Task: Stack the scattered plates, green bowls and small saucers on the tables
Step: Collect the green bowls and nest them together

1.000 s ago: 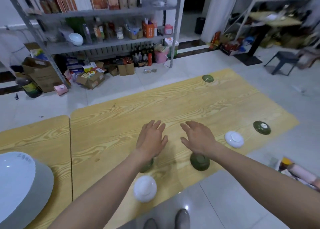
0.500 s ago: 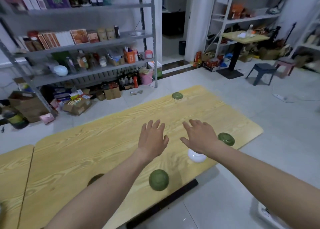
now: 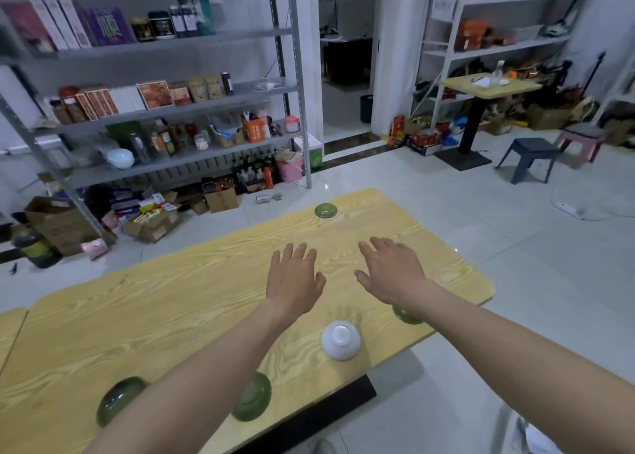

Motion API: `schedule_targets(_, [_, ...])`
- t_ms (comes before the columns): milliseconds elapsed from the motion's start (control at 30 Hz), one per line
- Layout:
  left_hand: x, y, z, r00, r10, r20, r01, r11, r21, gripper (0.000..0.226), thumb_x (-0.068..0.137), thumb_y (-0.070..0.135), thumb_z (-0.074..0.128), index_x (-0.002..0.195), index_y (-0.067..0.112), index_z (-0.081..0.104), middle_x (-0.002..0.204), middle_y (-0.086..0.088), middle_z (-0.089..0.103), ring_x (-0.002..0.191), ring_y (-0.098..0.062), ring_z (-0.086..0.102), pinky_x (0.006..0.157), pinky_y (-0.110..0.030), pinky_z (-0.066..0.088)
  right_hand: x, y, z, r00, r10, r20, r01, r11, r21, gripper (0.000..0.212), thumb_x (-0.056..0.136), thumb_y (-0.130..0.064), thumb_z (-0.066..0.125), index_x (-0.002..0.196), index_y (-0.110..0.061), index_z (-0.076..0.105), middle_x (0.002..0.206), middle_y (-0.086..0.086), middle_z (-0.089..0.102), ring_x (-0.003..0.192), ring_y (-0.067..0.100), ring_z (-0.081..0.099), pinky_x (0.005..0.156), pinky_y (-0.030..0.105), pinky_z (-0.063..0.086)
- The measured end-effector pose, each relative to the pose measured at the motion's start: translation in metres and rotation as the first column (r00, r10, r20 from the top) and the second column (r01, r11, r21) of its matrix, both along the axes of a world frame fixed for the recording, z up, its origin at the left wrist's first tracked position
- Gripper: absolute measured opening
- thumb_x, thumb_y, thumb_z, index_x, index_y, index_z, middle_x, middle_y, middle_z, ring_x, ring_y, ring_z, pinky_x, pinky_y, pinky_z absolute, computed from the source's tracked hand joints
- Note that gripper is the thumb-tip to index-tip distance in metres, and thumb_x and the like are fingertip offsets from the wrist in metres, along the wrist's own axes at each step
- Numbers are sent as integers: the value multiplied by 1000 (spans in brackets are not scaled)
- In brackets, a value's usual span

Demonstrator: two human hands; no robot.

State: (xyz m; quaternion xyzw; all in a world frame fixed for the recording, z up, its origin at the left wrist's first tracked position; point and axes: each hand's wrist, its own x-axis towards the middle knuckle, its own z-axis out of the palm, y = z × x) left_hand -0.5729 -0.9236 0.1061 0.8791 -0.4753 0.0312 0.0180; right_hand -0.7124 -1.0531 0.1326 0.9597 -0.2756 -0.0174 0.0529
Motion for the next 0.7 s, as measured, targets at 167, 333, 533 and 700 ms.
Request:
schedule_targets(167, [19,-49,-5,999,35,34,-34,999,-31,56,98,43,36,148,18,37,158,-3,31,145,-27,24,117,-45,20,29,-48,-3,999,49,10,-49,999,-19,59,100,-50,36,146,-13,36,148,10,41,137,28,36,107,42,36])
schedule_targets(333, [49,-103,-16,998,58,9,-58,997,-44,54,98,42,37,146,18,37,158,-3,32,145,-27,25,116,-44,21,59,-101,-7,997,76,3,-76,997,-3,60,100,-50,36,147,-13,35,150,9,40,138,27,36,106,40,36])
schedule_targets(533, [75,-152,-26,997,73,-4,-73,997,-21,54,97,41,37,147,18,36,158,-3,31,145,-28,23,116,-44,20,84,-159,-18,995,97,27,-98,995,11,56,101,-47,38,144,-13,38,150,7,41,140,25,35,109,37,32])
schedule_targets(700, [94,-183,-39,993,120,-19,-120,993,23,57,98,42,35,149,18,34,159,-3,29,146,-28,22,117,-45,18,109,-198,-38,990,143,-15,-142,989,36,56,101,-46,38,145,-12,37,150,8,40,140,25,33,111,37,31])
